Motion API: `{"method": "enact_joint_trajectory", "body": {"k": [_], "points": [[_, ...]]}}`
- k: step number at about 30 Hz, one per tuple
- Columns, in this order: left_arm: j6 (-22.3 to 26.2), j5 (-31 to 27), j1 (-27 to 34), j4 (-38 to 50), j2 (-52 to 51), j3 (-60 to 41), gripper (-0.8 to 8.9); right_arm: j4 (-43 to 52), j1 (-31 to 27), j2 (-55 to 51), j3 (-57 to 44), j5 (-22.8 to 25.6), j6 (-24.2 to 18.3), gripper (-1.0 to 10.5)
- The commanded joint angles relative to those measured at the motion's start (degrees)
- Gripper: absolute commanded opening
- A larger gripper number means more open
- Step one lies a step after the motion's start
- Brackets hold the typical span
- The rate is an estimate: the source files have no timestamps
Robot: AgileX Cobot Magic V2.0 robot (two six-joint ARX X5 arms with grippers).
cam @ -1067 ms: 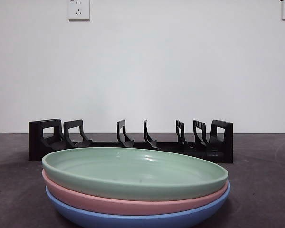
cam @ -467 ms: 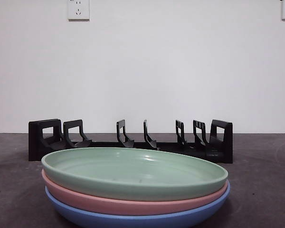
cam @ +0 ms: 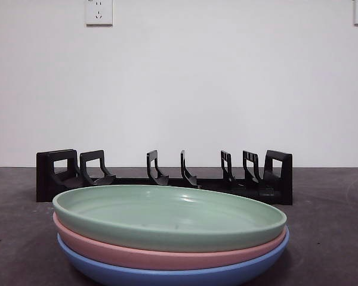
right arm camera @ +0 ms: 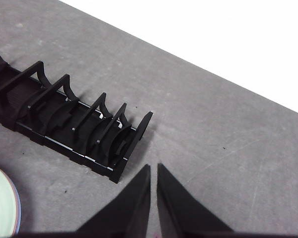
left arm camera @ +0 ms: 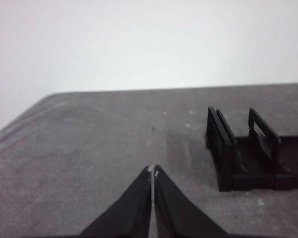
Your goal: Place the plate
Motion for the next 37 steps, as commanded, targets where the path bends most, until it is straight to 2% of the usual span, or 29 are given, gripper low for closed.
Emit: {"method": "enact_joint_trajectory", "body": {"k": [1,13,16,18,23,25,30,33,37], "points": [[0.20,0.02,0.09,0.85,-0.15,-1.09,0.07,0.72,0.42,0.26,0.61,0.07,-0.20,0.2],[0.17,0.04,0.09,0.83,-0.13,-1.09,0.07,0.74,0.44,0.22,0.61,0.15,-0.37,0.2],[0.17,0.04,0.09,0.83,-0.13,-1.09,0.07,0.83,-0.48,-1.31,0.57,2.84,-0.85,0.2],[0.17,0.04,0.09,0.85,-0.13,-1.09,0.07,1.29,-3.34,-2.89,-0.39,0.68,1.05,0.2],[0.17,0.04,0.09,0.83,-0.13,-1.09,0.07,8.81,-17.31,-10.62,-12.26,-17.75,2.12,0.2],[0.20,0.04,0.09,0.83,-0.13,-1.09,0.07,12.96,-22.27,-15.26,-19.02,-22.38,2.10,0.2],[0.17,0.04,0.09,0.83,-0.13,-1.09,0.07,18.32,-29.88,-27.10,-32.26,-22.14,1.62,0.2],[0.17,0.04,0.09,0.83,-0.13,-1.09,0.07,21.22,-31.54,-33.31,-37.90,-19.52,1.44,0.2],[0.17,0.04,0.09,0.83,-0.13,-1.09,0.07,24.30,-33.68,-39.78,-43.89,-19.71,1.60,0.2]]}}
